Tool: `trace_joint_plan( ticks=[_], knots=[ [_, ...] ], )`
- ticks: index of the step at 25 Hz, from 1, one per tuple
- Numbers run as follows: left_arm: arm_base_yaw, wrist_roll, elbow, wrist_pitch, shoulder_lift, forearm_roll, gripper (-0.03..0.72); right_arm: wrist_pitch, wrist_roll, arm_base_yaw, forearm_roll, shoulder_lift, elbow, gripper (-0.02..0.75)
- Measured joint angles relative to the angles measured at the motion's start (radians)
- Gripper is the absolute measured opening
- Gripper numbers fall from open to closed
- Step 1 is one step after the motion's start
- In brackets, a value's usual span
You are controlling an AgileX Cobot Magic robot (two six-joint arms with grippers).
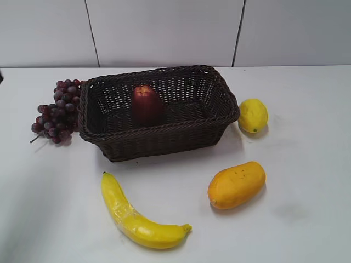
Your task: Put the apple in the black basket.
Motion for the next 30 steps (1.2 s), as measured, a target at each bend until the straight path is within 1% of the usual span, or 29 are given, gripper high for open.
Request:
trace_joint_plan(
  ticks=[2,4,9,14,19,26,30],
  knots=[
    [0.037,0.000,0.087,0.001,-0.087,0.003,0.590,0.000,0.000,0.000,0.000,0.000,0.000,0.573],
    [0.058,0.000,0.171,0.002,-0.164,0.005,0.590,0.000,0.000,0.000,0.000,0.000,0.000,0.573],
    [0.066,0.000,0.350,0.001,-0.369,-0.018,0.590,0.000,0.000,0.000,0.000,0.000,0.000,0.573],
    [0.066,0.001,0.480,0.003,-0.579,-0.027,0.590,0.000,0.000,0.000,0.000,0.000,0.000,0.573],
    [0.066,0.001,0.562,0.003,-0.804,-0.030,0.590,0.000,0.000,0.000,0.000,0.000,0.000,0.573],
    [0.066,0.001,0.612,-0.003,-1.097,-0.039,0.590,0.000,0.000,0.000,0.000,0.000,0.000,0.573],
    [0.066,0.002,0.621,-0.036,-1.235,-0.039,0.590,0.000,0.000,0.000,0.000,0.000,0.000,0.573]
  ],
)
